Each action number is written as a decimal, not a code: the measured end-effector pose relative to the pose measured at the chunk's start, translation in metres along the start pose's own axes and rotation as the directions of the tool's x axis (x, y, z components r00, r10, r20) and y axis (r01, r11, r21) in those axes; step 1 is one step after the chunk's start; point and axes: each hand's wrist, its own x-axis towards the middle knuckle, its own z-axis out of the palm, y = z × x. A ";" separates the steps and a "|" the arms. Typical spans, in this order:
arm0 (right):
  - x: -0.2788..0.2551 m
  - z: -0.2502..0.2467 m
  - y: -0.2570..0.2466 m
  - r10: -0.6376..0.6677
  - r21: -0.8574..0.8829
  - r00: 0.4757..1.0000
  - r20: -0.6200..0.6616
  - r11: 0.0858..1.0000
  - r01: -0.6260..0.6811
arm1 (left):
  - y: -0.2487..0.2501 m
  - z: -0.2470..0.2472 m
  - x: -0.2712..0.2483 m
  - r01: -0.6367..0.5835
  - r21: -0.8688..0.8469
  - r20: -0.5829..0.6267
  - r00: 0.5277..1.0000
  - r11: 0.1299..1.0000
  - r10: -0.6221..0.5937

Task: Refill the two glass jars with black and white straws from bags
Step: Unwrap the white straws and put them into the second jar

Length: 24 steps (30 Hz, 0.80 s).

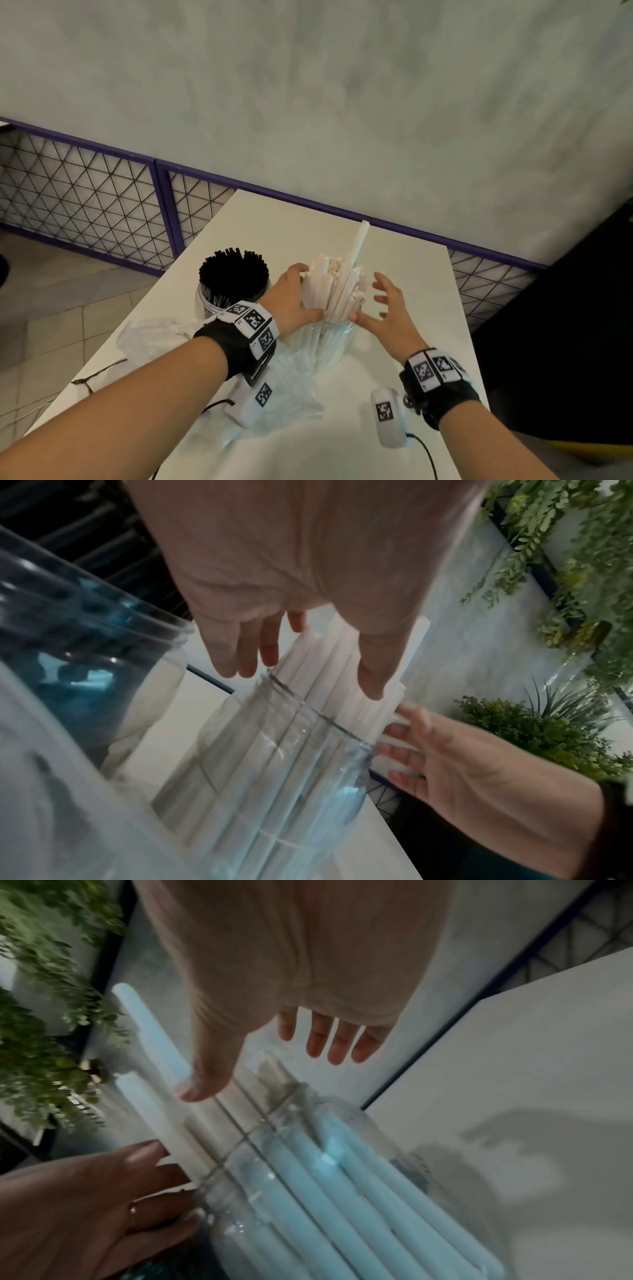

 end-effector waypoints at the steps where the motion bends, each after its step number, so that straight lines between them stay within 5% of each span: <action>1: -0.002 -0.001 0.007 0.019 0.006 1.000 0.014 1.000 -0.019 | 0.000 0.001 0.003 0.017 -0.007 0.021 1.000 1.000 -0.017; 12: 0.024 0.007 -0.004 -0.201 -0.262 0.978 -0.054 0.948 0.180 | -0.005 0.013 0.021 0.012 -0.003 0.088 0.996 1.000 -0.012; 20: 0.036 -0.003 -0.028 -0.181 -0.072 0.969 -0.166 0.983 0.172 | -0.008 0.010 0.025 -0.035 0.012 0.050 0.998 0.999 0.035; 24: 0.029 -0.003 -0.019 -0.209 -0.142 0.963 -0.172 0.972 0.185 | -0.012 0.009 0.026 -0.037 0.015 0.065 0.997 0.999 0.036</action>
